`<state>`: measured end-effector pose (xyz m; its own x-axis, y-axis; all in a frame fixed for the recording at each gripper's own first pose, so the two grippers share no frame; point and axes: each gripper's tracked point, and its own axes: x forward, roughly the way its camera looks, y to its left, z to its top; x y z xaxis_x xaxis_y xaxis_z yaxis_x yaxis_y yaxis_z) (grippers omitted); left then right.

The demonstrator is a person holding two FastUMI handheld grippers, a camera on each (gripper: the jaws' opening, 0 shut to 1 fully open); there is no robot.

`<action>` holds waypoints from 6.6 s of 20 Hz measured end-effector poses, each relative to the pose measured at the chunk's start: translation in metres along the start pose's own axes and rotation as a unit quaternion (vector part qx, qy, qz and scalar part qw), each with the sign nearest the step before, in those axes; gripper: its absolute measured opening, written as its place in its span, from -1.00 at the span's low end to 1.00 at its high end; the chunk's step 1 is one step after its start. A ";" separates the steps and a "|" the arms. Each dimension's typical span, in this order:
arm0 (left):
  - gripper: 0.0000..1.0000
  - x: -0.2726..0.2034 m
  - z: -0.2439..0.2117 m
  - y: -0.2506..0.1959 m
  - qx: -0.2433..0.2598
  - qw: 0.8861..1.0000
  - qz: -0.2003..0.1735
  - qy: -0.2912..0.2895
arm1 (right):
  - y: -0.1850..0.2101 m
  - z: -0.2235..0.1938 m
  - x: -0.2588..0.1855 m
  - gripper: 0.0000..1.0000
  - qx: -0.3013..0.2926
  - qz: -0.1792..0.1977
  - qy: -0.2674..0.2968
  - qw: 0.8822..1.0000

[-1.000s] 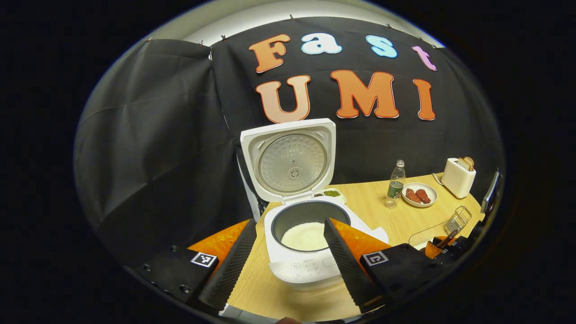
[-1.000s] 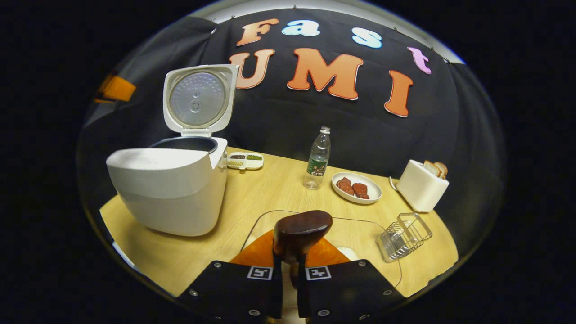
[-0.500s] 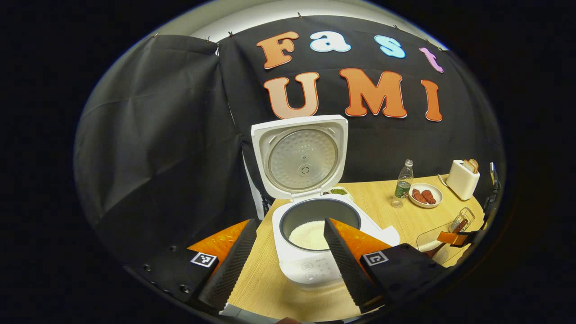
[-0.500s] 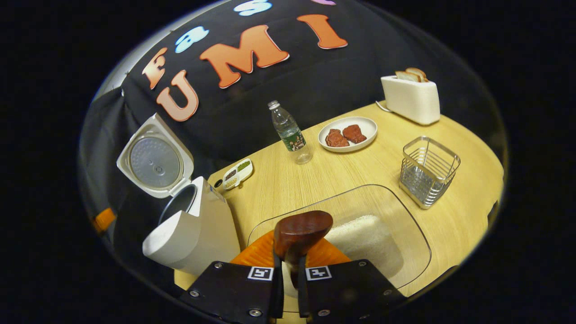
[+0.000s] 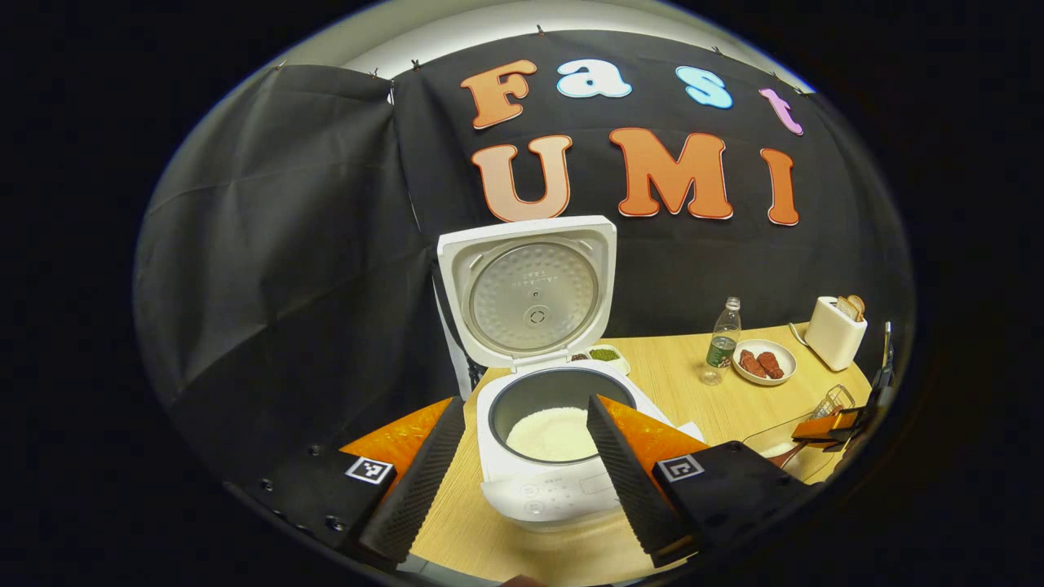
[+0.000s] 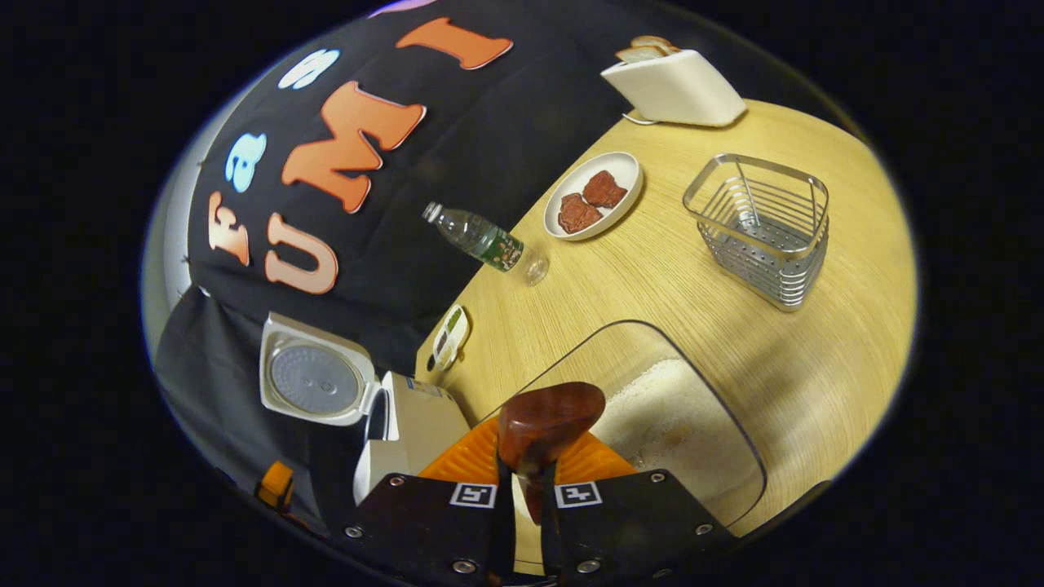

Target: Close the left gripper, press the button to open the rice cooker; take a wooden spoon from the chopstick holder with the right hand, scoop a spoonful of rice and pour it into the rice cooker, then put the wooden spoon back into the chopstick holder.

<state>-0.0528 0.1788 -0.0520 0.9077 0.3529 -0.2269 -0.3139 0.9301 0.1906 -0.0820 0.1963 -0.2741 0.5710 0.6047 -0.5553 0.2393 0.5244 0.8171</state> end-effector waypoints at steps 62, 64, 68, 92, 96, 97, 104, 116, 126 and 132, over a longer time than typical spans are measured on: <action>1.00 0.006 -0.076 0.166 -0.081 0.988 0.130 0.009 | 0.387 -0.042 0.094 -0.77 -0.394 0.115 -0.052 0.911; 1.00 0.009 -0.075 0.168 -0.081 0.988 0.130 0.010 | 0.394 -0.045 0.091 -0.77 -0.418 0.123 -0.062 0.898; 1.00 0.013 -0.080 0.167 -0.083 0.988 0.127 0.013 | 0.405 -0.051 0.081 -0.77 -0.471 0.135 -0.095 0.867; 0.99 0.009 -0.062 0.095 -0.065 0.993 0.098 0.015 | 0.337 0.028 0.005 -0.77 -0.499 0.149 -0.150 0.841; 0.99 0.005 -0.057 0.059 -0.061 0.995 0.081 0.020 | 0.277 0.073 -0.014 -0.77 -0.465 0.107 -0.154 0.865; 0.99 0.005 -0.055 0.049 -0.061 0.995 0.077 0.022 | 0.258 0.086 -0.019 -0.77 -0.460 0.091 -0.156 0.870; 0.99 0.002 -0.045 -0.022 -0.053 0.997 0.044 0.032 | 0.130 0.157 -0.052 -0.77 -0.416 -0.020 -0.160 0.895; 1.00 -0.018 -0.036 -0.090 -0.042 0.998 0.027 0.044 | -0.015 0.232 -0.082 -0.77 -0.349 -0.108 -0.171 0.915; 0.99 -0.030 -0.012 -0.067 -0.039 0.997 0.066 0.030 | -0.078 0.229 -0.049 -0.75 -0.272 -0.100 -0.131 0.948; 0.99 -0.006 0.055 -0.041 -0.109 0.993 0.045 -0.010 | -0.097 0.224 -0.040 -0.58 -0.218 -0.098 -0.122 0.963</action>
<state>-0.0305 0.1331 -0.0058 0.8777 0.4359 -0.1990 -0.4453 0.8954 -0.0025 0.0482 -0.0131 -0.2969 0.7284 0.3379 -0.5961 0.0386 0.8484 0.5280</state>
